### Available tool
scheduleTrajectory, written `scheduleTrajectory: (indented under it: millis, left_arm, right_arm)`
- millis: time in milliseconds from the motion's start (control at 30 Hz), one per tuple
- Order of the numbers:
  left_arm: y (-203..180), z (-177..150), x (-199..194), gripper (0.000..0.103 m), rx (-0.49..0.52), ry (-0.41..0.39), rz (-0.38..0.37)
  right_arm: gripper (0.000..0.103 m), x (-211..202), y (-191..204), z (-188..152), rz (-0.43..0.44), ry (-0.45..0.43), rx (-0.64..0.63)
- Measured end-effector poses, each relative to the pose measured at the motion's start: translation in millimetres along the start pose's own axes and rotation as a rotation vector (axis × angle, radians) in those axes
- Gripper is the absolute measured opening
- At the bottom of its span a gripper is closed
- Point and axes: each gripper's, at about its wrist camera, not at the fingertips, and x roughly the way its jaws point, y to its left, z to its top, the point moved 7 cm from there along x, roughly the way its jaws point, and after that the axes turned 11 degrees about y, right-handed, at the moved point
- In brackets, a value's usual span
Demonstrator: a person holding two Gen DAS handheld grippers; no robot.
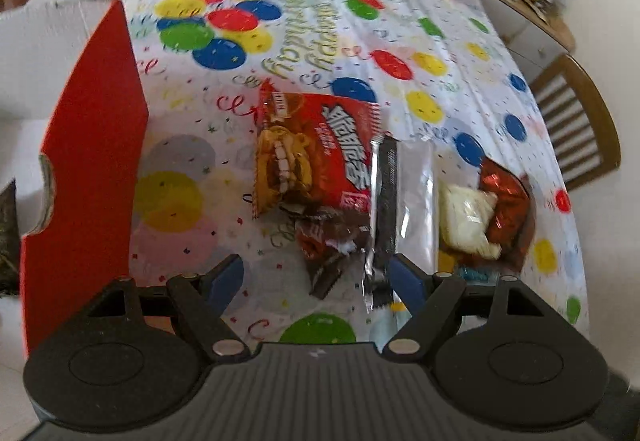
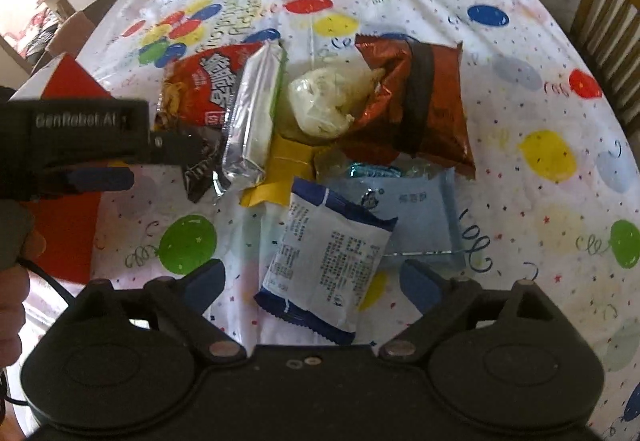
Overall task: Organize snacks
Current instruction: 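Grasp the white-and-blue packet with the right tool while the left tool grasps the brown wrapper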
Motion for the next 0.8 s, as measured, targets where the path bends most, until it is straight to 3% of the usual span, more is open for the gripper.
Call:
scheduleTrajectory:
  millis: [200, 367, 433, 567, 733, 800]
  left_arm:
    - [5, 14, 13, 0.079, -0.090, 0.032, -0.037]
    - [5, 19, 21, 0.075, -0.109, 0.043, -0.029]
    - [5, 21, 22, 0.069, -0.109, 0.043, -0.035]
    - [5, 21, 22, 0.060, -0.102, 0.038, -0.014]
    - [3, 17, 22, 0.036, -0.070, 0.035, 0.008]
    - [3, 14, 20, 0.035, -0.059, 0.028, 0.007]
  right_arm:
    - [0.087, 7, 3, 3, -0.009, 0.025, 0.035]
    - [0.079, 12, 6, 5, -0.037, 0.045, 0.038]
    - [0.076, 12, 6, 5, -0.050, 0.041, 0.037]
    - [0.062, 10, 6, 5, -0.085, 0.032, 0.029]
    - [0.052, 8, 4, 4, -0.093, 0.020, 0.025]
    - [0.050, 7, 2, 4, -0.092, 0.018, 0.030]
